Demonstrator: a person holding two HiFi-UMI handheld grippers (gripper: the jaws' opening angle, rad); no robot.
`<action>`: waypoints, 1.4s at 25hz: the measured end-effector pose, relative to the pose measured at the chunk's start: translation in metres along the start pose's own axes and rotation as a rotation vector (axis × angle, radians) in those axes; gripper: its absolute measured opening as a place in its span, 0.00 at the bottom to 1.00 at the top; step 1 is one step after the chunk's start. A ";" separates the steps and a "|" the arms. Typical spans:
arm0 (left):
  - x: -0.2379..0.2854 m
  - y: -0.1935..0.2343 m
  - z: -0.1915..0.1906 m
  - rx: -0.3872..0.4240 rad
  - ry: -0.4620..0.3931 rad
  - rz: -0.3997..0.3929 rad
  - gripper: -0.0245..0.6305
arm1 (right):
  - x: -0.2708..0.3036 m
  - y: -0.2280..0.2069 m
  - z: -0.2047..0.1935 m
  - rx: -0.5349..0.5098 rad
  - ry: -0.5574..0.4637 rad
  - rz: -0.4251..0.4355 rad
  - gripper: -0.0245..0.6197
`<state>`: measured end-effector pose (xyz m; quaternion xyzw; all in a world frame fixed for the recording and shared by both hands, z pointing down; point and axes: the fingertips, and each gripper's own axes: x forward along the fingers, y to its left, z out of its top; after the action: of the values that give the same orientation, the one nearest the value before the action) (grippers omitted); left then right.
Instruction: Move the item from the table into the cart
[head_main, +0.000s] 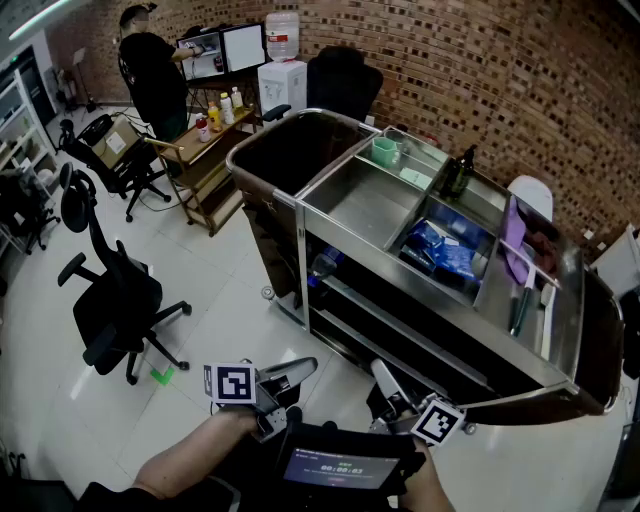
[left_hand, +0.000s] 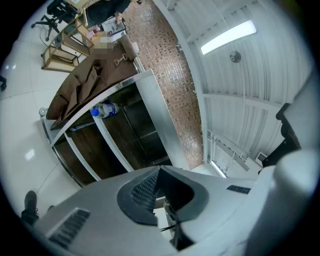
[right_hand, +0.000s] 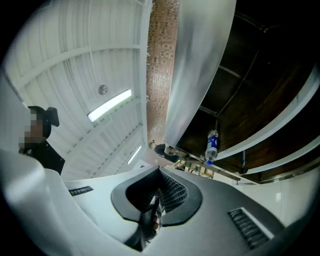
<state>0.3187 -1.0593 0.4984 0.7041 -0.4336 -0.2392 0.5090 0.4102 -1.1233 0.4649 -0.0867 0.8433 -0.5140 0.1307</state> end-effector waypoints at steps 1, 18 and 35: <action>-0.009 -0.001 0.006 -0.011 -0.024 0.002 0.04 | 0.009 0.004 -0.006 -0.006 0.019 0.005 0.04; -0.428 0.064 0.129 0.081 -0.545 0.241 0.04 | 0.315 0.166 -0.296 -0.057 0.479 0.276 0.04; -0.758 0.048 0.108 0.033 -1.252 0.568 0.04 | 0.450 0.308 -0.621 0.036 1.142 0.619 0.04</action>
<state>-0.1692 -0.4721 0.4243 0.3001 -0.8173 -0.4517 0.1950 -0.2139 -0.5849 0.4037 0.4493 0.7574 -0.4319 -0.1947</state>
